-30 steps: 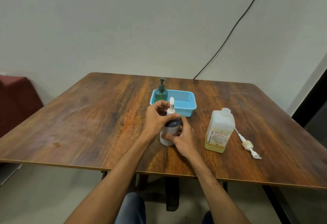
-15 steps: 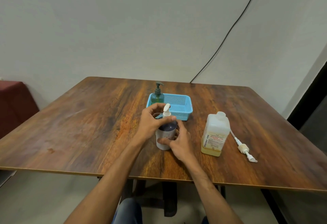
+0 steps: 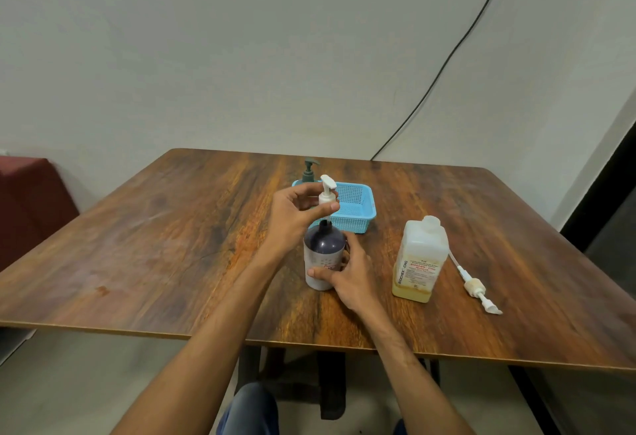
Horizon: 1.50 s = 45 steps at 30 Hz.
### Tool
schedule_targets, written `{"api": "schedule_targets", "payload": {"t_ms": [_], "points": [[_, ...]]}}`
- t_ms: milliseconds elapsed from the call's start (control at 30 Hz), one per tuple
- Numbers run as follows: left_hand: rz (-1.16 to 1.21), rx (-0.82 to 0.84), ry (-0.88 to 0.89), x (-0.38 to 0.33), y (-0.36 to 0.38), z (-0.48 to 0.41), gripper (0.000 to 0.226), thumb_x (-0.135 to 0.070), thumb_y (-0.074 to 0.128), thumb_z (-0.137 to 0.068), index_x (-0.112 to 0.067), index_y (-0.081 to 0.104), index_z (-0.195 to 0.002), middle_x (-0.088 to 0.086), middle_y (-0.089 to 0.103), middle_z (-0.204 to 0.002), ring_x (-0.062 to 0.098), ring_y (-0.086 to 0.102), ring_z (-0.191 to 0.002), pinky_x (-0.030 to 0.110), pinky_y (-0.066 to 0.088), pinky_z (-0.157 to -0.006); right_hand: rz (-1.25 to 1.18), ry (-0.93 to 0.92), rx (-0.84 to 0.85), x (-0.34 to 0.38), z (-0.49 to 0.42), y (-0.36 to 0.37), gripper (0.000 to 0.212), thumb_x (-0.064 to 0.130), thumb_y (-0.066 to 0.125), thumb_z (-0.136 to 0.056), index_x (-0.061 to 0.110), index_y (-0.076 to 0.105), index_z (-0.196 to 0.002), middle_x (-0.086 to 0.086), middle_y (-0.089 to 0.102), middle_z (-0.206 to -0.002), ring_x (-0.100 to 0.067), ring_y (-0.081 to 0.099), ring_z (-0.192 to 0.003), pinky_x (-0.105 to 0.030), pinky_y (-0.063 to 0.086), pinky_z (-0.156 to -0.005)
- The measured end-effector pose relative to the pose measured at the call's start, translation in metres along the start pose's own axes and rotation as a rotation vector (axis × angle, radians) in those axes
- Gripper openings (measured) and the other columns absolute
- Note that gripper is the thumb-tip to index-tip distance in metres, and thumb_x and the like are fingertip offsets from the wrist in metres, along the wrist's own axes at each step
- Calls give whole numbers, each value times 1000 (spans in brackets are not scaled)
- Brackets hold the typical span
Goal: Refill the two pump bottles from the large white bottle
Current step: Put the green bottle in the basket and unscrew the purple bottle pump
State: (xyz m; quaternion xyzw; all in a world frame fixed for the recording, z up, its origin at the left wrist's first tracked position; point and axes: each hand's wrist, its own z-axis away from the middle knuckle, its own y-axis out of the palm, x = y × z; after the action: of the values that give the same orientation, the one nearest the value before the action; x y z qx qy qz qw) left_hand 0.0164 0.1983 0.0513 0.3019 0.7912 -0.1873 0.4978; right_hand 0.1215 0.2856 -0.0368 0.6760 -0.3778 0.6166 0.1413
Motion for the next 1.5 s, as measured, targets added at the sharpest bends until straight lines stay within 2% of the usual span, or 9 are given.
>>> {"api": "schedule_targets", "payload": {"t_ms": [233, 400, 500, 600, 733, 867, 1133, 1300, 1500], "points": [[-4, -75, 68, -21, -6, -5, 35, -3, 84, -76, -1, 73, -109, 11, 77, -102, 20, 76, -95, 31, 62, -77, -11, 4, 4, -2, 0, 1, 90, 17, 91, -68, 27, 43, -144, 10, 54, -142, -12, 51, -132, -47, 46, -111], [-36, -123, 89, -22, -10, -5, 36, -10, 87, -75, -2, 74, -108, 10, 77, -103, 24, 75, -96, 49, 61, -84, -5, 5, 8, -4, -1, 1, 91, 20, 91, -67, 29, 43, -144, 11, 54, -142, -12, 51, -132, -49, 47, -109], [-56, -147, 76, -14, -11, -1, 39, -13, 88, -75, -3, 74, -109, 9, 77, -104, 24, 75, -97, 53, 61, -85, -4, 7, 9, -3, -1, 2, 91, 20, 91, -69, 29, 42, -145, 11, 53, -144, -12, 51, -132, -48, 48, -109], [-46, -221, 121, -15, -11, 2, 41, -16, 89, -74, -4, 73, -110, 7, 77, -104, 24, 75, -97, 50, 61, -85, 2, -9, 7, -3, -2, 1, 90, 19, 91, -68, 29, 44, -144, 13, 54, -140, -12, 51, -131, -46, 48, -109], [-25, -204, 85, -18, -9, 4, 38, -12, 88, -74, -3, 73, -108, 6, 78, -101, 23, 75, -95, 52, 61, -85, 7, -13, 9, -5, -2, 1, 90, 20, 91, -67, 28, 44, -143, 13, 54, -141, -11, 52, -131, -44, 48, -108], [-28, -267, 109, -18, -9, 6, 37, -14, 89, -73, -6, 75, -105, 4, 78, -98, 23, 75, -92, 50, 61, -83, 8, -22, 9, -5, -2, 0, 89, 19, 91, -67, 30, 45, -142, 14, 54, -140, -10, 51, -130, -37, 47, -107], [80, -318, 184, -34, -14, 8, 34, -7, 87, -75, -2, 74, -106, 14, 77, -98, 30, 75, -92, 47, 61, -83, 4, -31, 13, -5, -3, 0, 89, 18, 92, -66, 28, 46, -142, 19, 55, -133, -5, 54, -123, -31, 50, -101], [114, -340, 262, -45, -21, 13, 34, -1, 84, -77, 3, 71, -109, 14, 76, -98, 27, 75, -91, 30, 60, -79, 19, -26, 11, -7, -5, 0, 89, 19, 92, -66, 26, 46, -142, 10, 56, -140, -10, 54, -128, -37, 50, -105], [48, -345, 254, -22, -39, 31, 33, -4, 82, -80, 0, 71, -111, 12, 76, -107, 30, 72, -103, 43, 59, -91, 13, -22, 10, -9, -4, 1, 90, 22, 93, -65, 30, 46, -141, 12, 56, -141, -11, 54, -130, -47, 49, -107]]}}
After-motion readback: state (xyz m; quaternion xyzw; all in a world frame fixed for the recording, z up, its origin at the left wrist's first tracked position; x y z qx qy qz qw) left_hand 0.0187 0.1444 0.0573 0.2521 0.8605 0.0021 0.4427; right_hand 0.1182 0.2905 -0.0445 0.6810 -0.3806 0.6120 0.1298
